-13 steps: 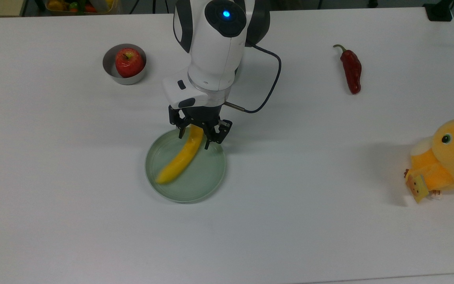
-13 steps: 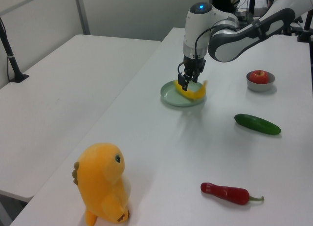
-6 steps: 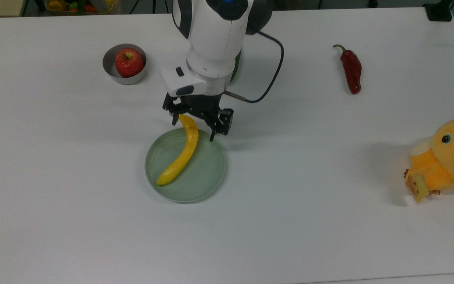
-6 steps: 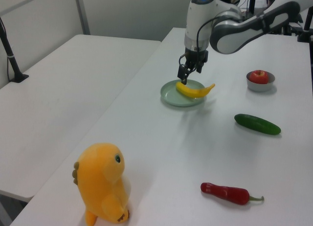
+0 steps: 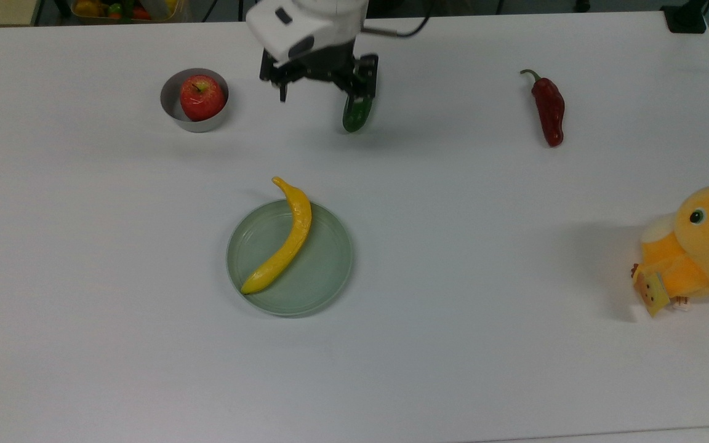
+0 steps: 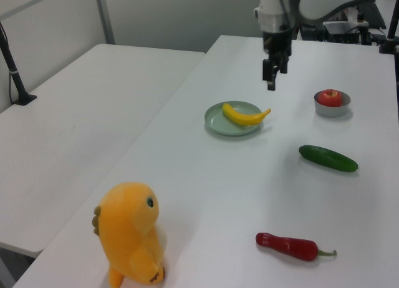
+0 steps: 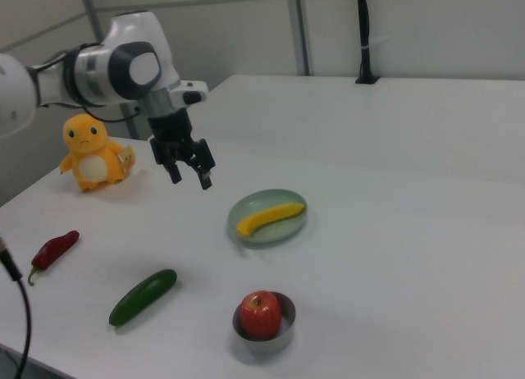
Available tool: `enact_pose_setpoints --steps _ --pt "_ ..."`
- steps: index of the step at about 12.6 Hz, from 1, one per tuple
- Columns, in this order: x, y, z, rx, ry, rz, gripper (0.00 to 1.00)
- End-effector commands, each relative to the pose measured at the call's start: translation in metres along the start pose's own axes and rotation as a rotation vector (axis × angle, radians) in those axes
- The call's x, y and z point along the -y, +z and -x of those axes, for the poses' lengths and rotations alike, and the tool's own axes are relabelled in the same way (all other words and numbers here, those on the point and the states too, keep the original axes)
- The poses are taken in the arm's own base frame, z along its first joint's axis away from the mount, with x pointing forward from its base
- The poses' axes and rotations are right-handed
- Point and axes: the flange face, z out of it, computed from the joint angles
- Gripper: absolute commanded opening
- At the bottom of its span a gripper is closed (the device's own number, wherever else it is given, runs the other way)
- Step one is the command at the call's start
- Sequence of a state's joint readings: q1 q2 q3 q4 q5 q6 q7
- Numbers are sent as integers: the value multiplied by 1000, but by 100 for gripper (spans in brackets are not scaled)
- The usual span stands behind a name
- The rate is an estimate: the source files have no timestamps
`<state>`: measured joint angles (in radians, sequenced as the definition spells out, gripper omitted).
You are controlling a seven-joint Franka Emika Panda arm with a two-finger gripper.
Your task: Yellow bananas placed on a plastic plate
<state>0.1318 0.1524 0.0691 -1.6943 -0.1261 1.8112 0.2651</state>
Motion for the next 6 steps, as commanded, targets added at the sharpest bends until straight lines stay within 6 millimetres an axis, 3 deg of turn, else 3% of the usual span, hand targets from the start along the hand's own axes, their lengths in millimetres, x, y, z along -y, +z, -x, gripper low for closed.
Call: enact_pose_setpoints --steps 1,6 --pt "-30 -10 35 -66 29 -89 100" --pt "-33 -6 34 -80 61 -138 100"
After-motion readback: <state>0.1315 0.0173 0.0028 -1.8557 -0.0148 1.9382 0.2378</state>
